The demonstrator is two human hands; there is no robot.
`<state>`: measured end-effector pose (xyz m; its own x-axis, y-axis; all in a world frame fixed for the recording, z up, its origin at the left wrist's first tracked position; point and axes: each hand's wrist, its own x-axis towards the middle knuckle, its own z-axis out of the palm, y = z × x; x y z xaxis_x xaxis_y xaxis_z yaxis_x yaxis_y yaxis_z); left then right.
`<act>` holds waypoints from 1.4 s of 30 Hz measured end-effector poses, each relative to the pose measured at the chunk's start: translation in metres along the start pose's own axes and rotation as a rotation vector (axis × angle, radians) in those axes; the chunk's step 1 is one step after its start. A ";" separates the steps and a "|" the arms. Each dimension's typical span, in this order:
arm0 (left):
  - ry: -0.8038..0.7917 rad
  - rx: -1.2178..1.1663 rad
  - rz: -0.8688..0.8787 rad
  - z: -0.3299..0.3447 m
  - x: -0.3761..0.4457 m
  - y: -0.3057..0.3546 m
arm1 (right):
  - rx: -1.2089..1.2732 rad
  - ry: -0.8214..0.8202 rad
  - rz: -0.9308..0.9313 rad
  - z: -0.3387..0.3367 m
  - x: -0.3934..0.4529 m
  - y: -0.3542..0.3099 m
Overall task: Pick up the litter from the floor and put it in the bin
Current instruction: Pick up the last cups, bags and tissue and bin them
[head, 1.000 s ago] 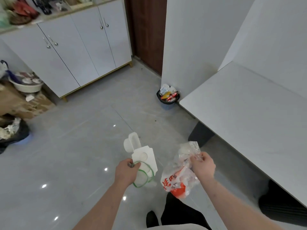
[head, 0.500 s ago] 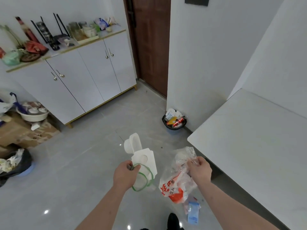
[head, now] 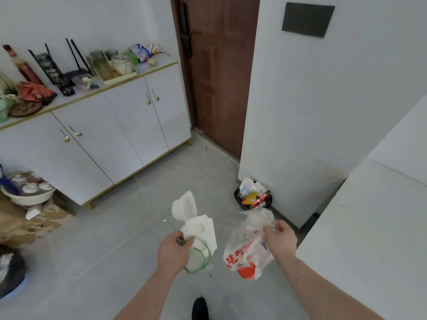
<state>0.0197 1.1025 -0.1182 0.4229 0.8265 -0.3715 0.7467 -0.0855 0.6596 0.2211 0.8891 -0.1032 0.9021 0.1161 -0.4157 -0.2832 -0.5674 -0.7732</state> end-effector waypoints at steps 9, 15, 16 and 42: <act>-0.114 0.075 0.083 0.015 0.132 0.088 | 0.117 0.169 0.077 0.023 0.055 -0.060; -0.217 0.180 0.135 0.065 0.205 0.145 | 0.154 0.238 0.200 0.027 0.139 -0.072; -0.228 0.195 0.138 0.073 0.216 0.154 | 0.157 0.235 0.215 0.029 0.156 -0.075; -0.656 0.318 0.180 0.420 0.550 0.181 | 0.140 0.616 0.434 0.189 0.532 0.035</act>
<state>0.6033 1.3073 -0.4775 0.6976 0.2915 -0.6545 0.7071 -0.4269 0.5636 0.6299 1.0851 -0.4414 0.7078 -0.5919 -0.3857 -0.6550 -0.3451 -0.6722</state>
